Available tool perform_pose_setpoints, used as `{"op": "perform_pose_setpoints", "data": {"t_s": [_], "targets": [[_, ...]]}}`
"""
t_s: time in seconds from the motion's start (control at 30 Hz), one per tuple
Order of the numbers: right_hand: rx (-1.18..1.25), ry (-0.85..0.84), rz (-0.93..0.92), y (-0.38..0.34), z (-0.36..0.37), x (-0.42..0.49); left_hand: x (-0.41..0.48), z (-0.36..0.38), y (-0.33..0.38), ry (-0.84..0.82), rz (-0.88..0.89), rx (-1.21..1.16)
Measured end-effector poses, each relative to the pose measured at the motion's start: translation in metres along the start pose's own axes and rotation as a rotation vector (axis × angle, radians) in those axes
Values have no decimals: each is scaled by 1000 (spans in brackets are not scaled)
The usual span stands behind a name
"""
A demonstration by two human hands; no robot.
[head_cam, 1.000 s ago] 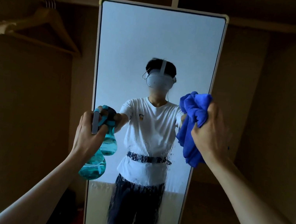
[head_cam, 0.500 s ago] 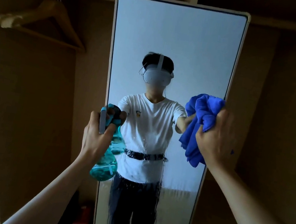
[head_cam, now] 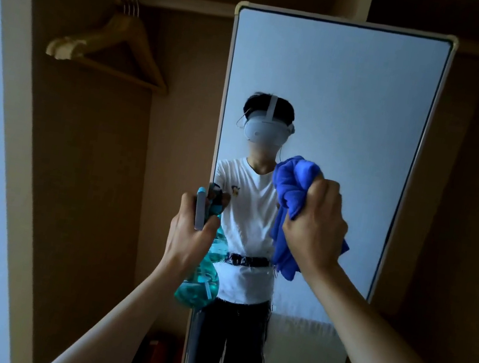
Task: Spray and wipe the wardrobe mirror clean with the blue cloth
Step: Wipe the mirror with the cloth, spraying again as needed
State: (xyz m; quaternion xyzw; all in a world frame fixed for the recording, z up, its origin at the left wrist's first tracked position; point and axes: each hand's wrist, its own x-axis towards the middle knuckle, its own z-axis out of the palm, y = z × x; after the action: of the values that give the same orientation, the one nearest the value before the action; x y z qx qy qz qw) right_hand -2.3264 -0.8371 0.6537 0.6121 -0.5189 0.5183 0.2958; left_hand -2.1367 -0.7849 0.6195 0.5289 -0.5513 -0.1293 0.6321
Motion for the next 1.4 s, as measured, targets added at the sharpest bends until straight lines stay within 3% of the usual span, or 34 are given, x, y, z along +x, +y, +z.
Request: {"op": "perform_pose_setpoints", "data": {"t_s": [0.17,0.27,0.53,0.7,0.87,1.13,1.4], "targets": [[-1,57,-118,-50,18,-9,2,-10,-2,-42,-30,-28],[-6,-13,-156,-77,31,-15,4,-14,-1,-57,-60,-46],[154,-70,-128,-106,40,-21,9,-19,-5,-76,-89,-80],[267,-115,-194,-94,35,-15,5,-16,-5,-53,-91,-118],[141,-31,-227,-66,17,-11,1,-10,-5,-53,-76,-65],[164,-108,5,10,-7,-5,-1,-3,-6,-17,-72,-32],[16,9,67,80,-34,1,-7,27,-4,126,-106,50]]}}
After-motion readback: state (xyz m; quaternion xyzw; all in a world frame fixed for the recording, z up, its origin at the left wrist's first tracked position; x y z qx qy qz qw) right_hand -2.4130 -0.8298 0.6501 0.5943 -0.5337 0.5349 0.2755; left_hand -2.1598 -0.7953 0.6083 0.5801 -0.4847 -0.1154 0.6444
